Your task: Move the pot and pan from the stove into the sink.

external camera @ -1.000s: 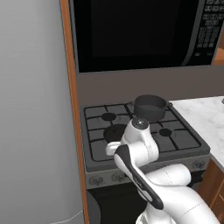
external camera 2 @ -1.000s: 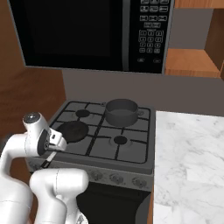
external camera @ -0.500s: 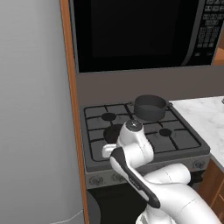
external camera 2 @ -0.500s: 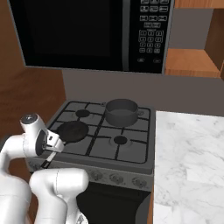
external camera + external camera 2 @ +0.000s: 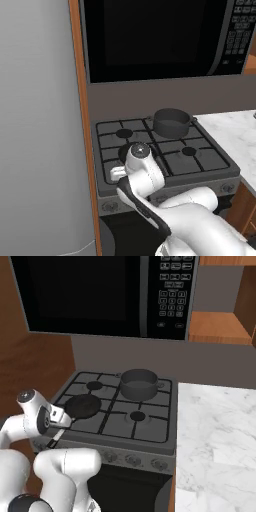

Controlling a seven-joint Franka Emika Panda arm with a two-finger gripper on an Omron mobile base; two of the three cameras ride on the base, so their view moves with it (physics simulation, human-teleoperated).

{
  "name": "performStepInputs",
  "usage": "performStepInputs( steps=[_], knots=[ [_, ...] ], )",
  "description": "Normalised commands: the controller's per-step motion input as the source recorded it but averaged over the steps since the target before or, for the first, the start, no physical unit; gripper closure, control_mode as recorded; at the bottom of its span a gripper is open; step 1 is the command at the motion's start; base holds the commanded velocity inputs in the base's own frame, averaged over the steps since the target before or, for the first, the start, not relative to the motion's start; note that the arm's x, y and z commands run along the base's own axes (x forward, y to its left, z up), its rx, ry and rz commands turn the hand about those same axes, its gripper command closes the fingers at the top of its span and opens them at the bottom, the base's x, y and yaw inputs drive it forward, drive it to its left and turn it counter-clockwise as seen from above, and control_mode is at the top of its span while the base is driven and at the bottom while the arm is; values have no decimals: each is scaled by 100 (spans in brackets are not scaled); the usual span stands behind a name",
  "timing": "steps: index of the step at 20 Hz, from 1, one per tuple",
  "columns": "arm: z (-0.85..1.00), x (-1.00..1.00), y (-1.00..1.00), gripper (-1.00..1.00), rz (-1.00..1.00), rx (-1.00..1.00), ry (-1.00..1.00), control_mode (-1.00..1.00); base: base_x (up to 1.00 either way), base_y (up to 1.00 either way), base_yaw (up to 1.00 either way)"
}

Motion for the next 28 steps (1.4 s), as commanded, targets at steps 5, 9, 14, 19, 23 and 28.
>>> performStepInputs(
  steps=[5,9,14,19,23,28],
  knots=[
    [-63,-26,-26,-100,0,-2,-18,-100,0,0,0],
    [-16,-20,-24,-100,0,2,-5,-100,0,0,0],
    [4,4,-14,-100,0,6,0,-100,0,0,0],
    [10,6,-48,-100,-2,16,0,-100,0,0,0],
    [1,0,-35,-100,0,9,0,-100,0,0,0],
    [-15,-2,-2,-100,0,0,-1,-100,0,0,0]
  ],
)
